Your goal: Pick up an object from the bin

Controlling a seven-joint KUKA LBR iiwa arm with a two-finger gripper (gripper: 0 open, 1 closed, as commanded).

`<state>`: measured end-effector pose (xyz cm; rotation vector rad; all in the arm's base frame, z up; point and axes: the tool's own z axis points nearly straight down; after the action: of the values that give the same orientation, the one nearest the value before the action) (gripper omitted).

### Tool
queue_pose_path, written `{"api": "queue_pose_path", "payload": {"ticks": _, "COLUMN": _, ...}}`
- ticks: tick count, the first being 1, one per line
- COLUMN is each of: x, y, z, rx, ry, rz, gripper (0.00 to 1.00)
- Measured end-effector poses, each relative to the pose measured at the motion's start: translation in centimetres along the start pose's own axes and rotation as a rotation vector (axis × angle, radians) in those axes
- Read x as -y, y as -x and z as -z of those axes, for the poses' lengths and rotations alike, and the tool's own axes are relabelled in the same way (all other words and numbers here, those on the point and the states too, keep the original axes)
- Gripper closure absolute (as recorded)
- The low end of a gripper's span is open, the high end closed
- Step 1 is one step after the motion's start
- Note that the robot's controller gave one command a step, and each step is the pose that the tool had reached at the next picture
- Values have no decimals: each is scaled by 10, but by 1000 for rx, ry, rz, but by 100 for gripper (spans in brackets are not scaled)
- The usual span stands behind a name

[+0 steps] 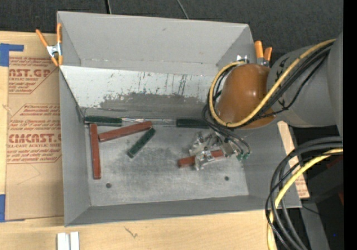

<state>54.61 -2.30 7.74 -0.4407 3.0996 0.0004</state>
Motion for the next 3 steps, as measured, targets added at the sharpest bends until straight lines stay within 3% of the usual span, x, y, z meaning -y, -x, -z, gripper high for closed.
{"api": "queue_pose_path", "payload": {"ticks": 1, "x": 0, "y": 0, "z": 0, "rx": 0, "ry": 0, "rz": 0, "gripper": 100}}
{"api": "queue_pose_path", "payload": {"ticks": 2, "x": 15, "y": 14, "z": 107, "rx": -8, "ry": 1, "rz": -4, "gripper": 100}}
{"api": "queue_pose_path", "payload": {"ticks": 3, "x": 15, "y": 14, "z": 107, "rx": -8, "ry": 2, "rz": -3, "gripper": 100}}
